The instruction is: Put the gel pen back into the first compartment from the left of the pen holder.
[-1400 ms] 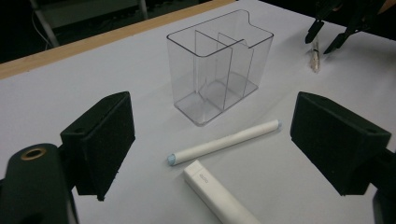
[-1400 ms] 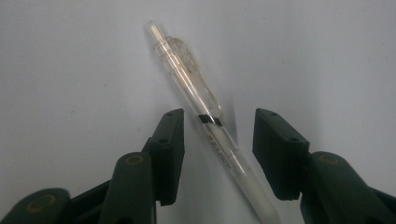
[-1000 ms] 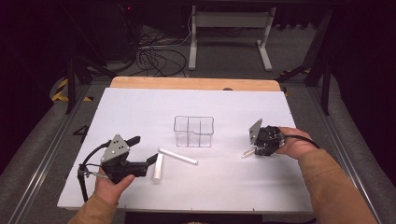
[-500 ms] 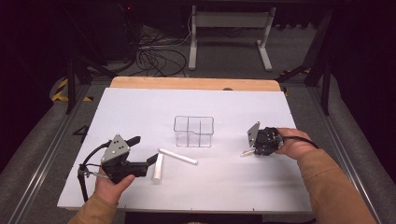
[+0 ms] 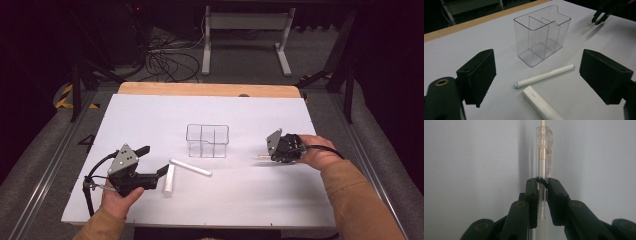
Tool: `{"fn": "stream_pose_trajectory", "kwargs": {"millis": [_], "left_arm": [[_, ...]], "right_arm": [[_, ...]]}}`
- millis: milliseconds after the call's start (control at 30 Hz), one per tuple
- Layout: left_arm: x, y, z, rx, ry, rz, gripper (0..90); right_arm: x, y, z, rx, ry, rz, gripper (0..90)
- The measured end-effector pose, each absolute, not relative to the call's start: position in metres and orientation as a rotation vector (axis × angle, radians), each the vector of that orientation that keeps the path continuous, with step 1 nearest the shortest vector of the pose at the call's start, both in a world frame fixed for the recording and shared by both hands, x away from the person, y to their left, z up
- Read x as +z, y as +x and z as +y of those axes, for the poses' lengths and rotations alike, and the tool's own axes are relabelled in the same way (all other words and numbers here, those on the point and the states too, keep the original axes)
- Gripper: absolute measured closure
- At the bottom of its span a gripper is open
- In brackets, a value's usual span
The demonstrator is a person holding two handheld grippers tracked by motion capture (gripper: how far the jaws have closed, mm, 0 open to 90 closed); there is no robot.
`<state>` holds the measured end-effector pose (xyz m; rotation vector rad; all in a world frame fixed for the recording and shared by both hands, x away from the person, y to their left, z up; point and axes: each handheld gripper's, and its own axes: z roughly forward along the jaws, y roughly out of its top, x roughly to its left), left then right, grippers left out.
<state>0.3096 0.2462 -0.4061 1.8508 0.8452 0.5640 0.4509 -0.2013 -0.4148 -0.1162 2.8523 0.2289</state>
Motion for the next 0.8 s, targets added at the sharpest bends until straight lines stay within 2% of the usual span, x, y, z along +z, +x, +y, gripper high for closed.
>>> {"fn": "stream_pose_trajectory", "kwargs": {"millis": [367, 800], "left_arm": [[-0.406, 0.309, 0.247, 0.561, 1.844, 0.853, 14.7], [-0.407, 0.309, 0.249, 0.567, 1.843, 0.855, 14.6]], "right_arm": [[-0.385, 0.441, -0.203, 0.443, -0.076, 2.795, 78.9], [-0.372, 0.436, -0.2, 0.554, -0.092, 2.754, 78.9]]}}
